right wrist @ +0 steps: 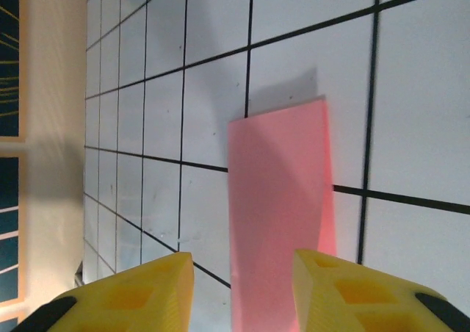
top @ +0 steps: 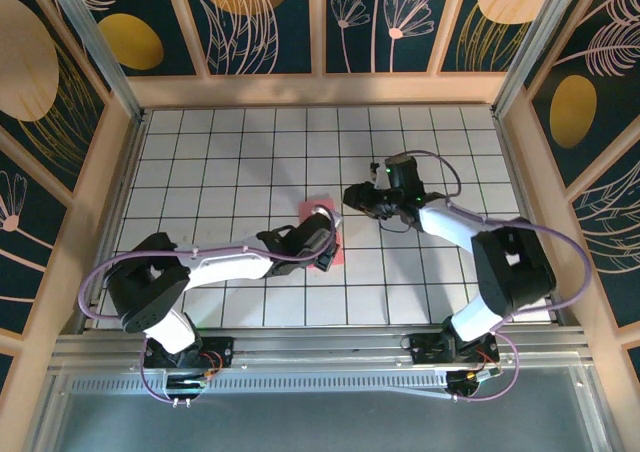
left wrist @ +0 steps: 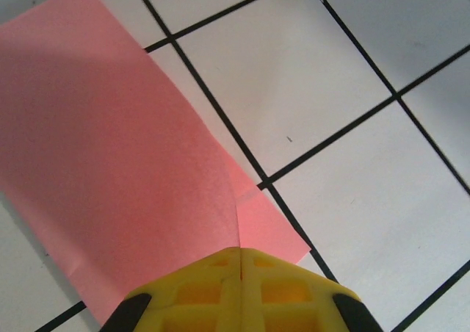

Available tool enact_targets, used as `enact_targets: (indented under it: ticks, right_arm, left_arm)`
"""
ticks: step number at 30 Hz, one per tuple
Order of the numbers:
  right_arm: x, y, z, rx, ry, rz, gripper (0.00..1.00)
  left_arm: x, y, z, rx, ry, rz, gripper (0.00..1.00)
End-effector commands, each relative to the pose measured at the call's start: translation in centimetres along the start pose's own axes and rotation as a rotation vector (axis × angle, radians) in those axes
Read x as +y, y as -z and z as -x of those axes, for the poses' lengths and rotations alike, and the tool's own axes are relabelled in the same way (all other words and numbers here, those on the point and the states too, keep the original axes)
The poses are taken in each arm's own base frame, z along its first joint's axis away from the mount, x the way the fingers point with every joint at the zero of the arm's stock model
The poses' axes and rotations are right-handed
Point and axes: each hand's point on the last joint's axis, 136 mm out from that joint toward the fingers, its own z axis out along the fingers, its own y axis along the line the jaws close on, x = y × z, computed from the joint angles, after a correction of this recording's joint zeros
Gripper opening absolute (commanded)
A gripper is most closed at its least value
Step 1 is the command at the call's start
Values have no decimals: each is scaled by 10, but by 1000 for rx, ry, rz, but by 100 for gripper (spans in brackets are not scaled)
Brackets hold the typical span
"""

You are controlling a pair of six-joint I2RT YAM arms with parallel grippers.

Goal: Fold a paper plane with a square sheet of paper (fold left side to right side)
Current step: Fold the triangle a second time at the center of the table.

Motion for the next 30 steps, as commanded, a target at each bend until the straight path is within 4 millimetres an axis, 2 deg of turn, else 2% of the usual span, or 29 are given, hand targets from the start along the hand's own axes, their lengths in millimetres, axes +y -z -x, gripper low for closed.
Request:
enact_targets:
  ticks: [1, 5, 8, 9, 14, 17, 24, 30]
  right_arm:
    - [-20, 9, -17, 0, 28, -48, 37]
    - [-18, 8, -52, 66, 19, 10, 16]
    - [-12, -3, -80, 128, 16, 42, 2]
    - [-11, -8, -88, 149, 14, 47, 0]
    - [-13, -31, -114, 221, -5, 32, 0]
    - [-20, -39, -122, 252, -15, -5, 0]
    - [-46, -40, -141, 314, -46, -105, 0]
    - [-55, -38, -148, 333, -50, -140, 0]
  left_arm:
    - [-17, 9, 11, -34, 122, -199, 0]
    - [-7, 12, 13, -38, 259, -296, 0]
    - [1, 10, 11, -31, 332, -330, 0]
    - [3, 9, 10, -25, 348, -334, 0]
    - [13, 4, 4, -11, 416, -325, 0]
    - [21, 4, 3, -15, 440, -306, 0]
    - [39, 1, -4, -4, 460, -233, 0]
    - [53, -4, -8, 16, 420, -149, 0]
